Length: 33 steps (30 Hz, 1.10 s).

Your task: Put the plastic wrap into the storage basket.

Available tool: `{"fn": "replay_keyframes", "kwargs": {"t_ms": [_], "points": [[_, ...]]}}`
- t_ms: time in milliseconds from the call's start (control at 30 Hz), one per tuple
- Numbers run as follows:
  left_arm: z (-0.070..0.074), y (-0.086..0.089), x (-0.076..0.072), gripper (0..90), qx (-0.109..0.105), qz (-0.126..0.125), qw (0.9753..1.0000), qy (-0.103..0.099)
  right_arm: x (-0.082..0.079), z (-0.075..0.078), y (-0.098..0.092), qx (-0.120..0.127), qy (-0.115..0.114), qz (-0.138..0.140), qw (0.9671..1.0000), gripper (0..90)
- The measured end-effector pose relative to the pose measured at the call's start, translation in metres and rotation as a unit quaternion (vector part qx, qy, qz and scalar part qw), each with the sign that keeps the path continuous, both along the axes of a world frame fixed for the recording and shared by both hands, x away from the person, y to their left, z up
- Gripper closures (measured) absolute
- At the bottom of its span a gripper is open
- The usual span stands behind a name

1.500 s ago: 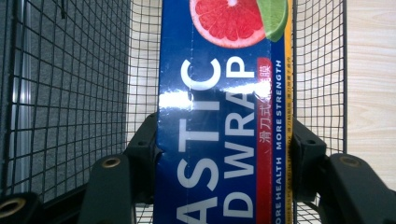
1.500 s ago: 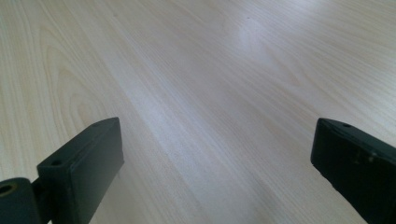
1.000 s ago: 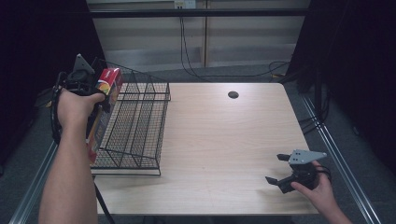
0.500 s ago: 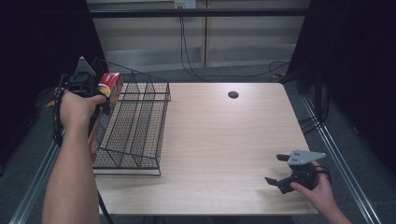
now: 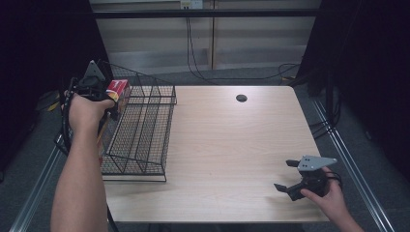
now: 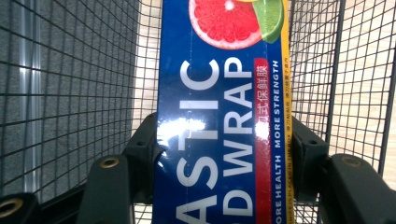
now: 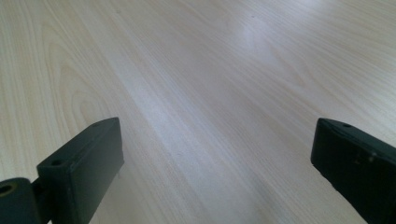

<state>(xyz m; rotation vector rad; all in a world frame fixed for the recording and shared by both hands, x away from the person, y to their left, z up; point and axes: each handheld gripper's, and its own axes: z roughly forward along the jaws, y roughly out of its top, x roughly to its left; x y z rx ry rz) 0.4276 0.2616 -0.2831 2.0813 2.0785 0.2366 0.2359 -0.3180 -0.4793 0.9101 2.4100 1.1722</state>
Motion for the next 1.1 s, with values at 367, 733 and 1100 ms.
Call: {"fn": "replay_keyframes", "kwargs": {"t_ms": [367,733,1100], "points": [[-0.007,-0.003,0.005,41.3,0.01,0.006,0.9999,0.005,0.0,0.0,0.0,0.001,0.0,0.001,1.0,2.1],[-0.016,-0.002,0.007,41.0,0.016,0.011,0.9997,0.015,0.0,0.0,0.0,0.0,0.0,0.001,1.0,2.1],[-0.021,-0.005,0.01,40.1,0.031,0.013,0.999,0.029,0.0,0.0,0.0,0.0,0.001,0.005,1.0,2.1]]}}
